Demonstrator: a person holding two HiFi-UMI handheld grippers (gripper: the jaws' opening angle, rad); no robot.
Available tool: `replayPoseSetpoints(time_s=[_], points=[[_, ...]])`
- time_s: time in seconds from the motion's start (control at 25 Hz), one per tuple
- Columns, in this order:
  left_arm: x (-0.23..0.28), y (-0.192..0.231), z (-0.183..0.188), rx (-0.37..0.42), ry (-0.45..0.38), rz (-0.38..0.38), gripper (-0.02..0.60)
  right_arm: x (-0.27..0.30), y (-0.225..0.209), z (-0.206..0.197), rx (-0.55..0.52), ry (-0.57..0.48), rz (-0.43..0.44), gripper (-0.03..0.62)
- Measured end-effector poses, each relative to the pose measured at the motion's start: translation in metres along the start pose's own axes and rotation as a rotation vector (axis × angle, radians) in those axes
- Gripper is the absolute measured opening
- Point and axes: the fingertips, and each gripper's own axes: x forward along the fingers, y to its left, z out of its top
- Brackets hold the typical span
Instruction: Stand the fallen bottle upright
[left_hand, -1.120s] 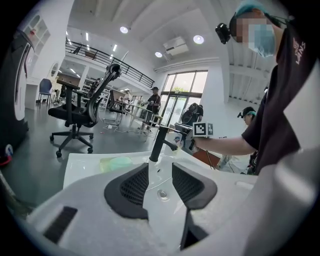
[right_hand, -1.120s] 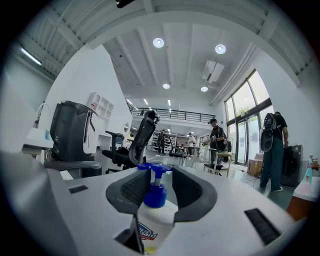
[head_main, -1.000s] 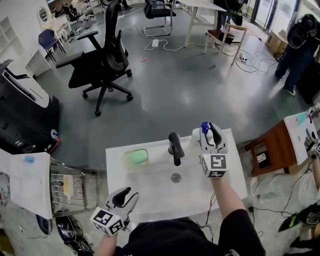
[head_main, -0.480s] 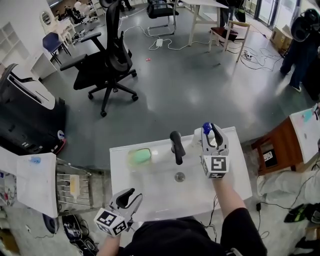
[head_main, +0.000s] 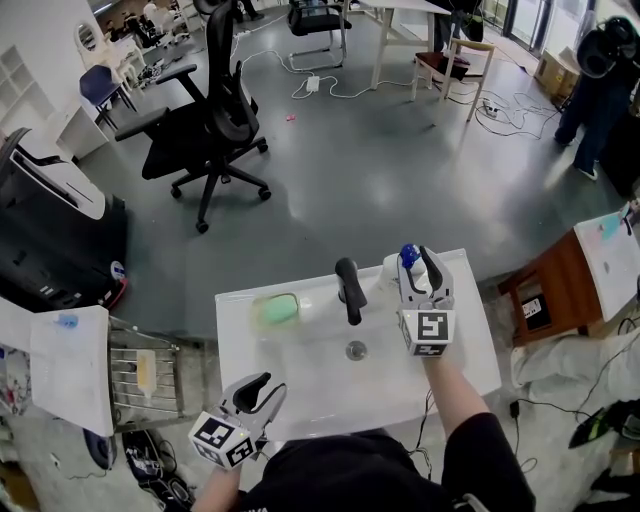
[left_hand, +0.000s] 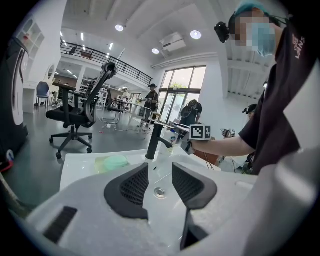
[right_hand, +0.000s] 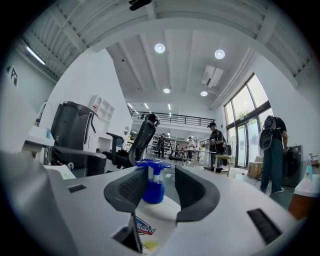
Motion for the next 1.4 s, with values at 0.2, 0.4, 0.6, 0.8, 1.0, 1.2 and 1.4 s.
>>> replayPoseSetpoints(time_s=[0.2, 0.4, 0.6, 0.8, 1.0, 1.2, 1.4], points=[[-0.002, 0.002, 0.001, 0.005, -0.002, 0.003, 0.161, -0.001, 0.001, 0.002, 0.011, 0.011, 0.015, 0.190], [-0.004, 0.005, 0.002, 0.004, -0.005, 0.002, 0.161, 0.000, 0.004, -0.001, 0.010, 0.030, 0.018, 0.205], [-0.006, 0.006, 0.000, 0.000, -0.006, -0.002, 0.161, 0.002, 0.005, -0.004, 0.002, 0.054, 0.017, 0.224], [-0.009, 0.010, 0.001, -0.003, -0.011, -0.003, 0.161, 0.000, 0.011, -0.004, 0.001, 0.068, 0.025, 0.236], [-0.011, 0.014, 0.000, -0.003, -0.020, -0.016, 0.161, -0.008, 0.018, -0.001, -0.007, 0.074, 0.019, 0.236], [-0.014, 0.021, 0.001, -0.019, -0.025, -0.029, 0.161, -0.024, 0.023, 0.001, 0.007, 0.087, -0.002, 0.237], [-0.016, 0.027, 0.003, -0.003, -0.031, -0.073, 0.161, -0.049, 0.031, 0.001, 0.039, 0.102, -0.043, 0.236]])
